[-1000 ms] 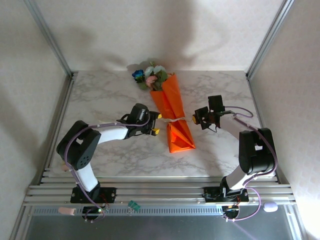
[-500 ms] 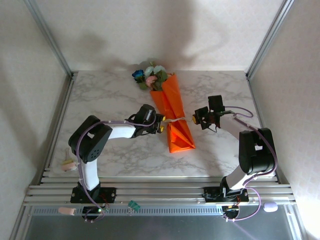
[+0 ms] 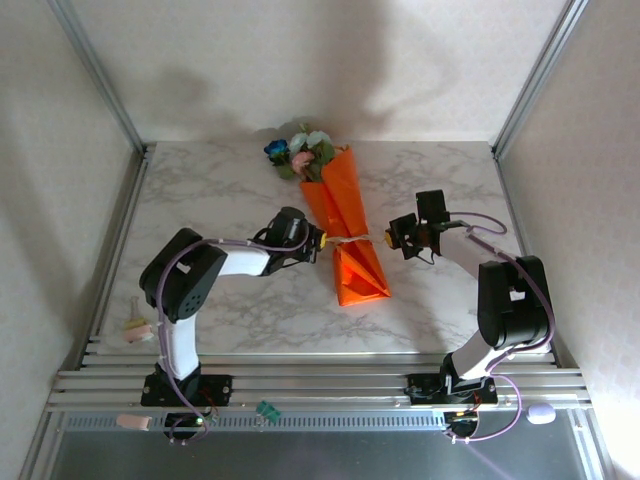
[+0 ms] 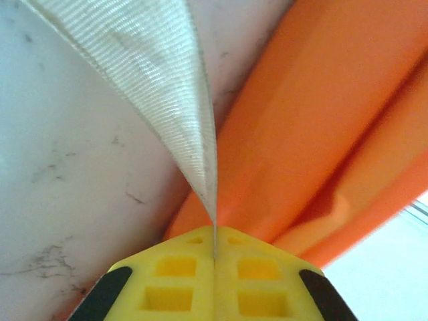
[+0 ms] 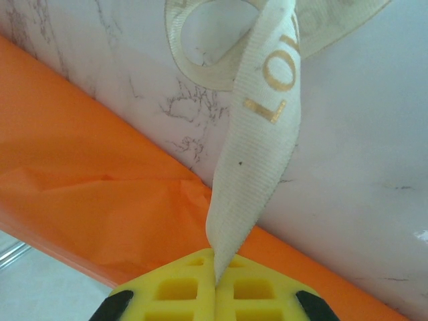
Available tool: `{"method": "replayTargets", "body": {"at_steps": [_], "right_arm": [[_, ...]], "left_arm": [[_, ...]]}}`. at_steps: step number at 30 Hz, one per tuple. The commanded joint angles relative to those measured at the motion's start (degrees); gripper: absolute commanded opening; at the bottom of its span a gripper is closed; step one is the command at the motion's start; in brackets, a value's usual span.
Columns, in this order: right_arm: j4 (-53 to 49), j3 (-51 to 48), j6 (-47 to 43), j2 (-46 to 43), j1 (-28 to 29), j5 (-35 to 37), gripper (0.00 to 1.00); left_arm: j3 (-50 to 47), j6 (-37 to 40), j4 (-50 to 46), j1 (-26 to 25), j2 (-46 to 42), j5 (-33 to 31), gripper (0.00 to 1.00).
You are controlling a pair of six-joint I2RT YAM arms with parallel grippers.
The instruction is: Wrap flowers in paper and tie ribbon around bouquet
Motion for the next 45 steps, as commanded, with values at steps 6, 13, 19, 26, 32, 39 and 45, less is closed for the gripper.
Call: {"method": "replayTargets", "body": {"at_steps": [6, 13, 19, 26, 32, 39, 45], "right_arm": [[20.86, -7.05, 3.23, -2.72, -0.78, 2.73, 0.00], [34.49, -15.49, 13.31, -2.71, -1.34, 8.62, 0.00], [32.48, -17.01, 15.04, -2.69, -3.59, 9.47, 0.00], [28.29, -17.34, 14.53, -3.20, -4.86, 9.03, 0.00], [26.19, -17.55, 14.00, -3.82, -5.59, 9.35, 0.00], [23.81, -17.33, 13.47, -4.18, -6.27, 8.92, 0.00], [20.19, -17.22, 12.51, -4.71, -6.82, 9.33, 0.00]], "left_arm": [[-15.15, -3.27, 33.76, 2.90, -5.29, -1.82, 0.00], [-23.56, -10.94, 53.86, 3.94, -2.62, -8.66, 0.00], [-26.90, -13.23, 55.92, 6.12, -3.82, -10.48, 0.00], [-30.76, -15.13, 54.40, 9.16, -6.57, -11.24, 0.00], [-32.24, -16.02, 53.12, 9.99, -7.69, -11.62, 0.00], [-32.88, -16.63, 52.27, 10.16, -7.78, -11.82, 0.00], [-33.76, -17.09, 51.31, 10.73, -8.39, -11.85, 0.00]]}}
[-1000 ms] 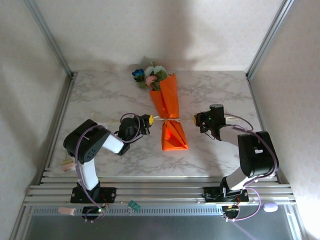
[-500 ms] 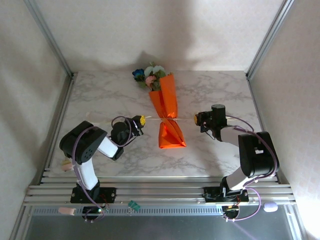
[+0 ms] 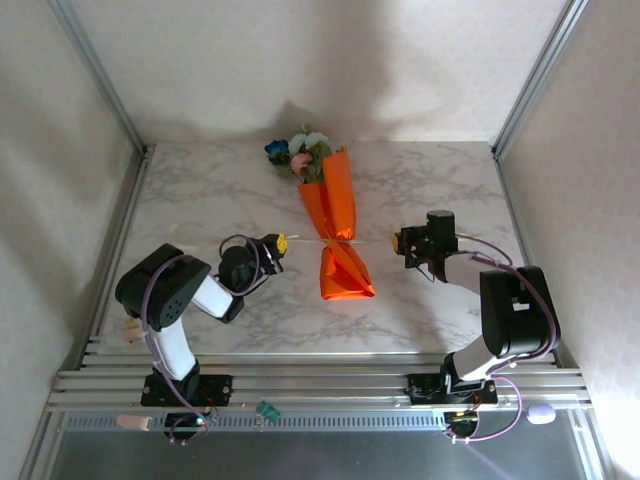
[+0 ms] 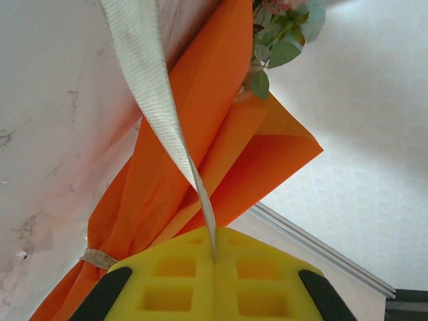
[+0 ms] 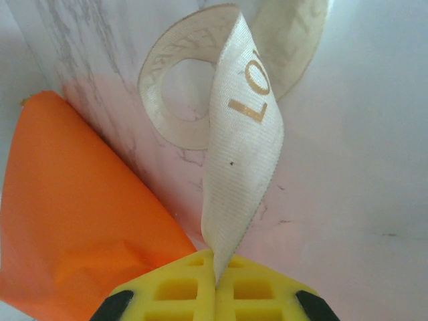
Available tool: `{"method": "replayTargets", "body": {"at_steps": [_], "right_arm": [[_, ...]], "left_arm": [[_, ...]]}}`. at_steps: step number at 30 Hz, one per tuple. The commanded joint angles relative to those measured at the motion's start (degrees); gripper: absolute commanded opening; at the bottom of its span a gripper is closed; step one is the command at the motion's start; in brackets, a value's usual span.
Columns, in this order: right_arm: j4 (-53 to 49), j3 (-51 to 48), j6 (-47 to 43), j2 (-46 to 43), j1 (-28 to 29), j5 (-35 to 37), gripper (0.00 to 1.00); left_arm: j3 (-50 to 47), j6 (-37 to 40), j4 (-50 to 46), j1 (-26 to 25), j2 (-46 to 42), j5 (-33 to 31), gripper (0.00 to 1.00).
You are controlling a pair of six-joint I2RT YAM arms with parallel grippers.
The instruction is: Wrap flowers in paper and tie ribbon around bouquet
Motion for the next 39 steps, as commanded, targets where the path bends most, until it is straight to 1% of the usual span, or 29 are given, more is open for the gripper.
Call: {"method": "replayTargets", "body": {"at_steps": [1, 18, 25, 32, 37, 39], "right_arm": [[-4.57, -1.00, -1.46, -1.28, -3.70, 8.18, 0.00], [-4.43, -1.73, -0.85, -1.63, -5.96, 8.05, 0.00], [-4.95, -2.07, -1.21, -2.32, -7.54, 7.72, 0.00], [-5.02, -2.30, -0.92, -2.47, -7.92, 7.89, 0.00], [-5.45, -1.91, -1.37, -2.53, -7.92, 7.82, 0.00], [-5.80, -1.61, -1.92, -2.51, -7.77, 7.35, 0.00]], "left_arm": [[-1.36, -3.76, 1.52, 3.40, -2.07, -6.15, 0.00], [-1.91, -5.66, 3.18, 4.34, -0.85, -5.86, 0.00], [-2.22, -5.36, 1.49, 5.35, -1.90, -5.09, 0.00], [-2.53, -5.91, 1.87, 5.66, -1.75, -5.33, 0.00], [-1.73, -5.31, 1.04, 5.81, -1.53, -3.87, 0.00], [-0.52, -4.36, -1.33, 5.79, -1.61, -2.20, 0.00]]}}
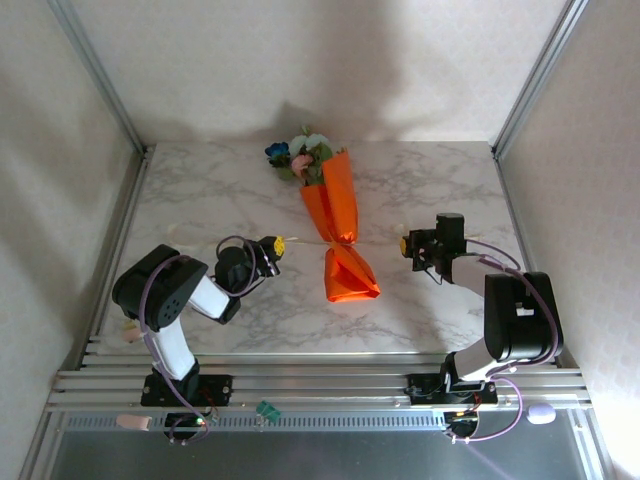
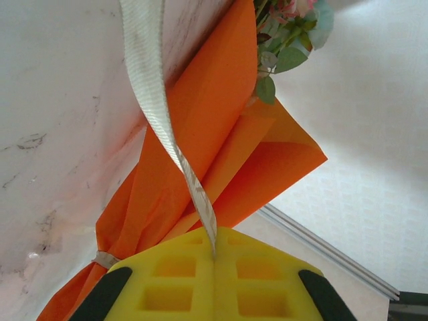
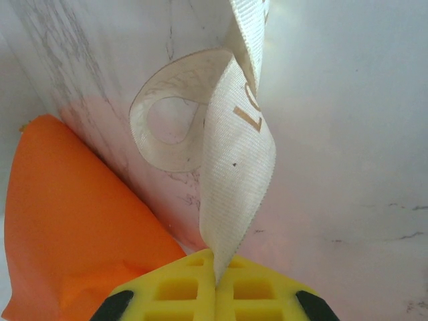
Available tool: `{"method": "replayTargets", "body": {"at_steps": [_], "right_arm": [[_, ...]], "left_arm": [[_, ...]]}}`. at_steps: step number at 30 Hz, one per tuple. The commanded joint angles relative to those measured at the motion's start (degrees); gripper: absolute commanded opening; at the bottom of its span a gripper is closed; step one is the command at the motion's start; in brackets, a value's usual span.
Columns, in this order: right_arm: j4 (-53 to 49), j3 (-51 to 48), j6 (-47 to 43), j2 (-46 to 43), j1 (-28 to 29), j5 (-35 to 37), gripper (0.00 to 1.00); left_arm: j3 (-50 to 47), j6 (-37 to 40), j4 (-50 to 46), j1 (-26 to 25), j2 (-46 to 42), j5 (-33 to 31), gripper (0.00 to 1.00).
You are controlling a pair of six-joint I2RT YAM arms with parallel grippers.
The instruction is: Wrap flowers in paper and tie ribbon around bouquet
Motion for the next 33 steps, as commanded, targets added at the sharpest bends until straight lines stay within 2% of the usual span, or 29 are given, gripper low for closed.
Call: {"method": "replayTargets", "body": {"at_steps": [1, 5, 9, 10, 13, 15, 17, 19, 21, 23, 26, 28, 31, 33], "right_arm": [[-3.25, -0.05, -1.92, -0.78, -3.68, 8.76, 0.00], [-13.54, 5.93, -9.02, -1.57, -0.71, 8.28, 0.01], [-19.09, 8.48, -12.47, -0.02, 1.46, 5.78, 0.22], [-20.85, 9.37, -13.84, 0.31, 2.01, 5.71, 0.28], [-26.67, 12.70, -18.43, 0.30, 3.03, 6.89, 0.43], [-31.86, 16.02, -21.77, -0.30, 3.38, 8.71, 0.48], [-35.81, 19.26, -25.55, -1.37, 3.81, 10.91, 0.50], [-37.67, 22.12, -29.95, -2.09, 4.78, 12.61, 0.51], [-40.37, 26.82, -37.33, -1.53, 8.07, 15.32, 0.51], [-41.73, 32.00, -46.98, 0.53, 13.70, 16.70, 0.51], [-42.28, 39.38, -60.29, 5.64, 22.77, 14.70, 0.50], [-45.34, 46.03, -67.15, 10.67, 28.35, 14.36, 0.50], [-51.64, 57.23, -75.19, 20.17, 35.38, 17.15, 0.50], [-53.73, 62.36, -76.91, 24.90, 37.53, 19.41, 0.49]], "left_arm": [[1.66, -2.88, -1.36, 3.99, -1.17, -4.63, 0.00], [10.52, 5.45, -15.19, 2.68, -1.16, 3.44, 0.00], [14.94, 9.51, -24.87, 0.54, -1.47, 5.04, 0.00], [15.28, 9.67, -26.35, 0.20, -1.72, 4.82, 0.03], [17.30, 10.56, -31.04, -0.05, -2.01, 6.26, 0.26], [19.03, 11.52, -37.14, -0.14, -3.12, 7.59, 0.41], [21.04, 13.91, -45.60, -0.19, -5.59, 7.91, 0.51], [23.99, 18.18, -55.05, -0.05, -8.24, 7.40, 0.57], [27.11, 22.99, -65.26, 0.37, -10.52, 6.44, 0.60], [29.38, 26.53, -74.65, 1.66, -12.60, 5.58, 0.61], [29.43, 30.85, -82.38, 5.72, -16.18, 4.42, 0.61], [31.01, 36.49, -89.20, 9.51, -17.05, 2.57, 0.62], [34.31, 44.50, -95.91, 14.65, -13.76, 2.94, 0.66], [34.29, 45.08, -95.72, 17.01, -10.99, 5.73, 0.66]]}}
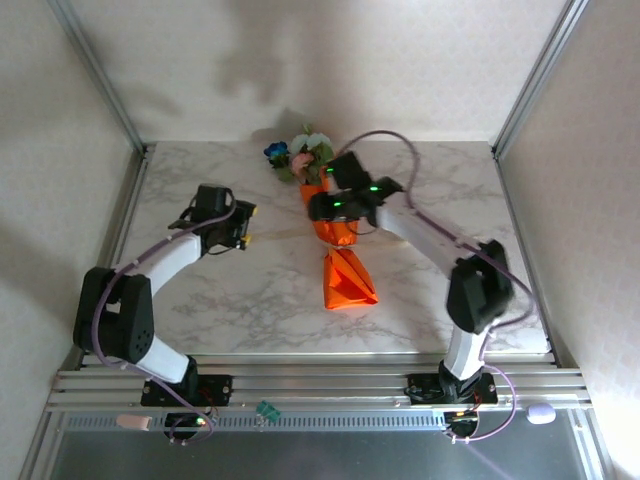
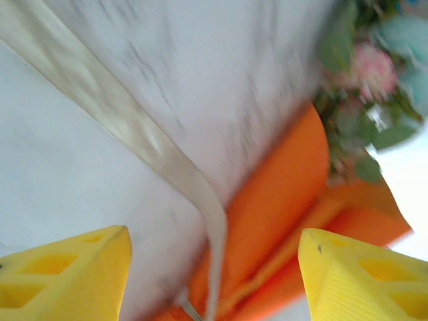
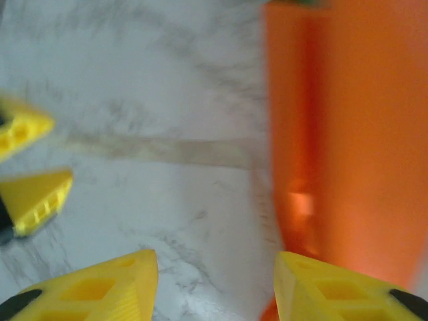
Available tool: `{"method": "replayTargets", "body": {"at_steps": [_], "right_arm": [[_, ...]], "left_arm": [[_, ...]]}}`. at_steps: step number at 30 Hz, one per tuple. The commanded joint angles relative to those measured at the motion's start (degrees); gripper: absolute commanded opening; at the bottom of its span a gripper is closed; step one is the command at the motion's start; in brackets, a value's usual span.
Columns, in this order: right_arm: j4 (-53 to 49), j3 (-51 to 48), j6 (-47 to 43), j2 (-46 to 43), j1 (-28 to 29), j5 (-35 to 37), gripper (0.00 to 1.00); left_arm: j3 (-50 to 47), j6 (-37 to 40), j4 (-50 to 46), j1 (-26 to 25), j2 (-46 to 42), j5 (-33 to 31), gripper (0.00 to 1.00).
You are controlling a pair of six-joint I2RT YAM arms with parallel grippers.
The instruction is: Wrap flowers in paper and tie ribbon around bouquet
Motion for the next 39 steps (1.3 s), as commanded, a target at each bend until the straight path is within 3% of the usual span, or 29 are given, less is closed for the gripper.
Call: {"method": "replayTargets", "body": {"at_steps": [1, 8, 14, 18, 21, 27, 30, 34, 39], "right_arm": [[-8.68, 6.16, -11.00, 6.79, 4.05, 4.31, 0.48], [-7.96, 12.24, -9.09, 10.50, 5.19, 3.72, 0.47], [-7.02, 9.38, -7.64, 7.37, 5.76, 4.14, 0.46], [-5.93, 6.00, -6.46, 4.67, 5.76, 4.21, 0.46], [-5.54, 4.45, -6.18, 3.07, 5.81, 4.83, 0.46], [-4.75, 3.86, -6.64, 1.56, 5.77, 5.41, 0.45], [-4.76, 4.26, -6.56, 1.29, 5.76, 4.70, 0.45], [-4.67, 4.00, -6.22, 0.54, 5.79, 4.21, 0.44], [-5.13, 3.72, -6.65, -0.88, 5.75, 5.02, 0.44]], "left_arm": [[0.91, 6.97, -9.94, 2.86, 4.49, 1.39, 0.66], [6.23, 0.92, -6.62, 3.96, 14.22, -0.78, 0.65], [11.47, 0.54, -8.74, 5.23, 20.17, -6.02, 0.58], [18.24, 1.81, -16.79, 4.83, 24.80, -9.70, 0.46], [22.77, 1.42, -23.71, 4.39, 27.76, -10.45, 0.45], [23.30, -2.46, -25.67, 4.00, 31.14, -10.63, 0.42], [22.97, -3.57, -23.69, 4.44, 33.06, -10.38, 0.27], [18.69, -5.05, -11.63, 5.48, 33.00, -5.83, 0.00], [16.74, -2.93, -4.41, 4.61, 25.37, -6.71, 0.00]]}}
